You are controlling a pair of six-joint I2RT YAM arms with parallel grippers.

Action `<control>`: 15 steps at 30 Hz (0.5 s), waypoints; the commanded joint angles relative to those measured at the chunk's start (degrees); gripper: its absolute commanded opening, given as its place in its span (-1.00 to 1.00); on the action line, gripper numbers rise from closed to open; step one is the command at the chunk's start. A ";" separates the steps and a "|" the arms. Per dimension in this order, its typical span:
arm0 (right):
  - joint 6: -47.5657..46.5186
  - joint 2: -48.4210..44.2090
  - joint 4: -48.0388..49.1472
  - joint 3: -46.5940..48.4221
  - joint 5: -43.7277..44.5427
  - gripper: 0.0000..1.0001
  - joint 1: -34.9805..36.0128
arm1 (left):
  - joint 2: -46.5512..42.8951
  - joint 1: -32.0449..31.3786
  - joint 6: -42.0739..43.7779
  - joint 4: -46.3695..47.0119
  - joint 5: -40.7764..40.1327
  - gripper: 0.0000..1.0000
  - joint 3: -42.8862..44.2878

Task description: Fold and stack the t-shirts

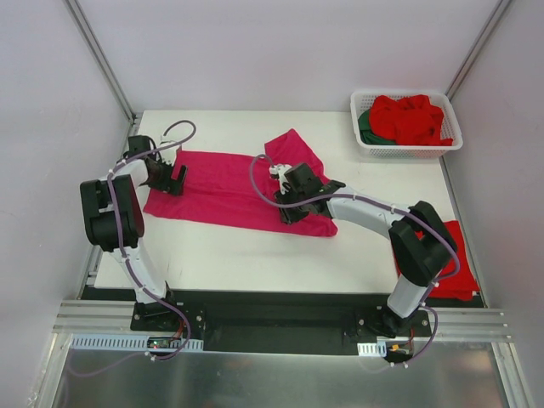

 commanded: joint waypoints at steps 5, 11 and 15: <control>-0.84 -0.48 -1.23 0.43 1.60 -0.40 0.70 | -0.47 -2.73 0.48 0.73 -2.61 0.98 3.04; -0.67 1.46 -2.02 0.87 2.56 -0.42 0.70 | -1.96 -3.44 0.57 0.73 -2.71 0.98 0.67; -0.23 2.60 -3.95 0.70 3.36 -0.36 0.79 | -2.23 -3.52 0.74 0.73 -2.18 0.99 -2.32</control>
